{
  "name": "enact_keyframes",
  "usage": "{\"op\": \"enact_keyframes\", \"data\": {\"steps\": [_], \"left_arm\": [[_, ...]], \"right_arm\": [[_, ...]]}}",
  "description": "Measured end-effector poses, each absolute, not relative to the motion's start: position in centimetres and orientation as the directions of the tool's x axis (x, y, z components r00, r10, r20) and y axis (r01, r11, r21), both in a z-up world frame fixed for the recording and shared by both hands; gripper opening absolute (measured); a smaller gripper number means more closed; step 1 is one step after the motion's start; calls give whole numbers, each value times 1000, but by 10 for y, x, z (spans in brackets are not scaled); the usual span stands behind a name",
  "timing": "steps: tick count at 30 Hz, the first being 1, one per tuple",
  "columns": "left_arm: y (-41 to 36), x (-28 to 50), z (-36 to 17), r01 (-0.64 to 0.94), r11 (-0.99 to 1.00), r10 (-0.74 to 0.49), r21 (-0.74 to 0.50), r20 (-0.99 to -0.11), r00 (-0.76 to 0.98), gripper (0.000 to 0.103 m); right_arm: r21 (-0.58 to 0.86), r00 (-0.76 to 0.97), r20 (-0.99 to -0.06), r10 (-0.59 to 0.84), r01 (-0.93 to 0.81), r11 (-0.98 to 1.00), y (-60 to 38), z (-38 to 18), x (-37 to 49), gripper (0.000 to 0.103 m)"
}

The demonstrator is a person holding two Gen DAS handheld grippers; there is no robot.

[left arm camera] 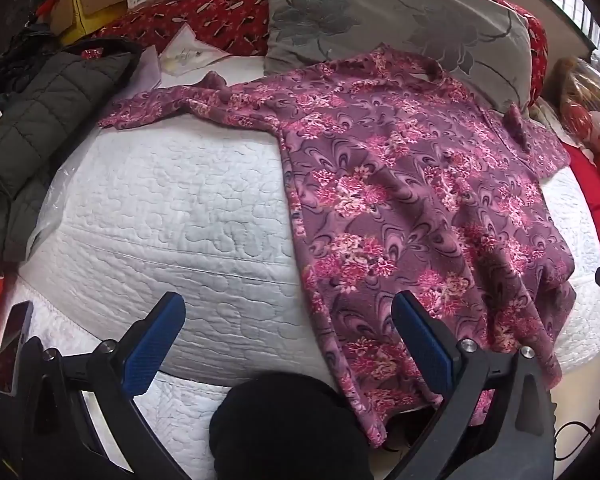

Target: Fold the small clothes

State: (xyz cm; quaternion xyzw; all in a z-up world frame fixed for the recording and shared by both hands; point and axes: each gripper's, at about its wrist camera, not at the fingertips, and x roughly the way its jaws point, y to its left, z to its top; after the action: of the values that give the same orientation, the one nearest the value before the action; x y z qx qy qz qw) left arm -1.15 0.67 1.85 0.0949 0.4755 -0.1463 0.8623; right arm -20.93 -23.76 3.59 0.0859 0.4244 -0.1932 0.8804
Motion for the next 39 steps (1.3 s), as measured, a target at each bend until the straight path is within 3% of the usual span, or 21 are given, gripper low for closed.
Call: {"op": "enact_keyframes", "data": {"steps": [17,39], "left_arm": [[1,-12,9,351,936,-183,5,-846,501,103],[-17,-24,12,408,911,-175,56,-845,506,103]], "right_arm": [[-120,557,-761,-333,382,916,-223,37,-201,102],[-77,569,-759,-315,403,912,-238,29,-216,102]]}}
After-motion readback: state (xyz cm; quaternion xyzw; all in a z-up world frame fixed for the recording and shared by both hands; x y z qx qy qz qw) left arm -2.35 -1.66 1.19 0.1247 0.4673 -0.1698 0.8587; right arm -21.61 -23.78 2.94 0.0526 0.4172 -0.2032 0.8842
